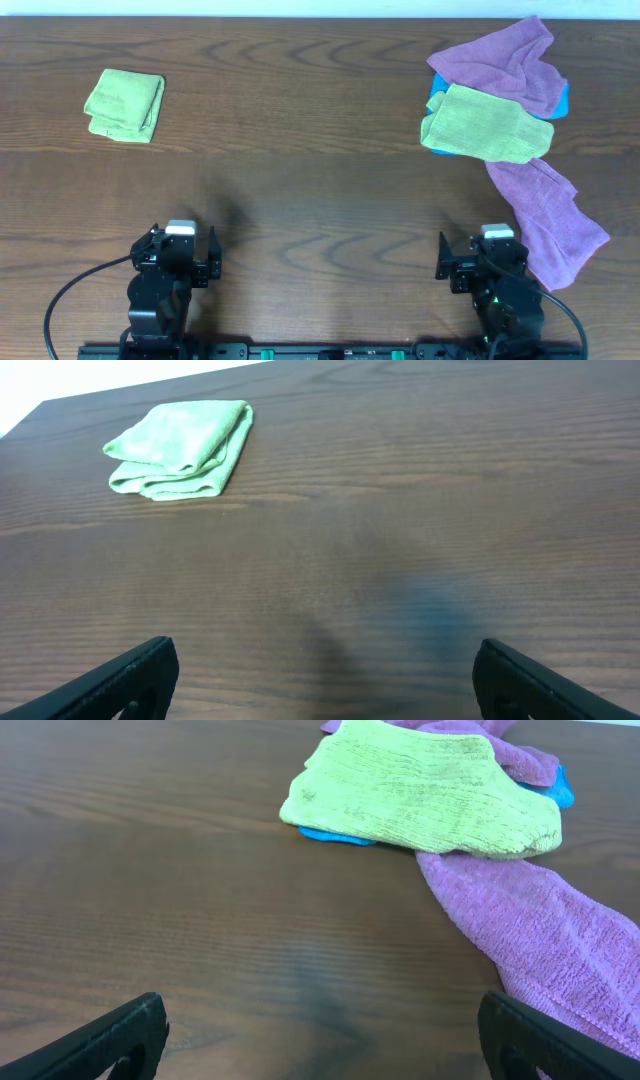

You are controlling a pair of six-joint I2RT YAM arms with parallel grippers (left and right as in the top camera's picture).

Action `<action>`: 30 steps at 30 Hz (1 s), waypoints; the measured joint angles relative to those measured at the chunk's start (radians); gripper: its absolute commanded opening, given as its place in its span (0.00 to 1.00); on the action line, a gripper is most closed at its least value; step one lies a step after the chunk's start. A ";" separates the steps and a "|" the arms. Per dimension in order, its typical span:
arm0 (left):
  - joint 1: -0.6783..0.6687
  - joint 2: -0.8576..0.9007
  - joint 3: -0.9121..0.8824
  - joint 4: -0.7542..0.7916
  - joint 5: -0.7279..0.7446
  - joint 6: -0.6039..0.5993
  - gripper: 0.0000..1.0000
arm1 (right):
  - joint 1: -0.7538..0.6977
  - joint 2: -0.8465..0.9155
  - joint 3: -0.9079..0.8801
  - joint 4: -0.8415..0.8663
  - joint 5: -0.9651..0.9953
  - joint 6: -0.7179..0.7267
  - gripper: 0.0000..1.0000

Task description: Fold the cloth

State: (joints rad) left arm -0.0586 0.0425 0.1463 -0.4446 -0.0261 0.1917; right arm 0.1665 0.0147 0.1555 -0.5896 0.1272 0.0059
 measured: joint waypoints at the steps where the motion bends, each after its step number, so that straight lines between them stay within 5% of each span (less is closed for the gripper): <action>1: 0.000 0.000 0.000 0.000 0.000 0.000 0.95 | 0.000 0.000 0.000 0.000 0.000 0.000 0.99; 18: 0.000 0.000 0.000 0.000 0.000 0.000 0.95 | 0.000 0.000 -0.003 0.066 0.000 0.021 0.99; 30: 0.000 0.000 0.000 0.000 0.000 0.000 0.95 | 0.000 0.000 -0.006 0.256 -0.016 0.621 0.99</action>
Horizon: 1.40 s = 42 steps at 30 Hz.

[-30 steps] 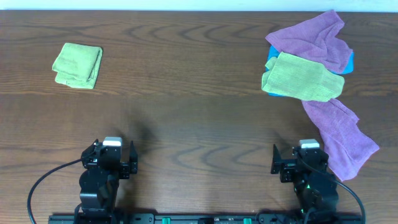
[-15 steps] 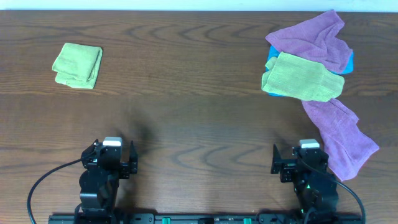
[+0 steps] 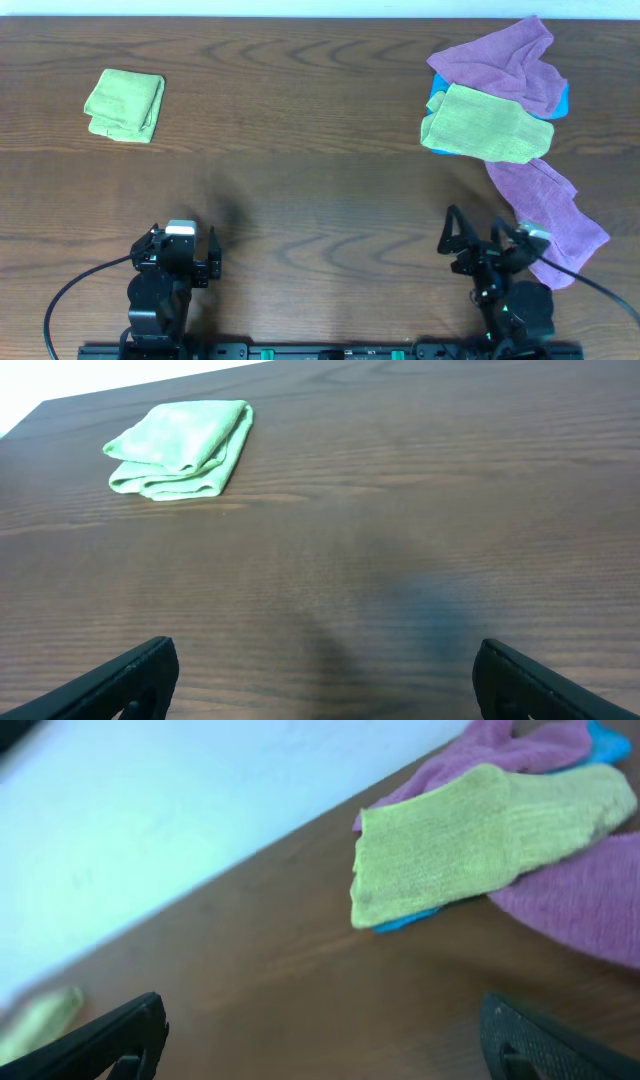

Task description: Fold the cloth

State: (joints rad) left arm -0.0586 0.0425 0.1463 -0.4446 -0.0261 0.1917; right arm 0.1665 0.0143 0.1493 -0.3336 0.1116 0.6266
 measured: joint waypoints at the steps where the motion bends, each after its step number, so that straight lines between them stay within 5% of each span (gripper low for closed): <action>1: 0.000 0.000 0.000 0.000 0.000 0.000 0.95 | 0.000 0.005 -0.001 0.018 0.005 0.021 0.99; 12: 0.000 0.000 0.000 0.000 0.000 0.000 0.95 | -0.006 0.515 0.064 0.215 0.025 0.011 0.99; 17: 0.000 0.000 0.000 0.000 0.000 0.000 0.96 | -0.023 0.822 0.309 0.086 0.048 -0.036 0.99; 27: 0.000 -0.001 0.000 0.000 0.000 0.000 0.95 | -0.095 1.221 0.756 -0.460 0.335 -0.076 0.99; 42: 0.000 -0.002 0.000 0.000 0.000 0.000 0.95 | -0.294 1.505 0.768 -0.440 0.453 -0.067 0.99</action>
State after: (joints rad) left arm -0.0586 0.0410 0.1463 -0.4446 -0.0257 0.1917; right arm -0.1280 1.5188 0.9176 -0.7738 0.5644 0.5598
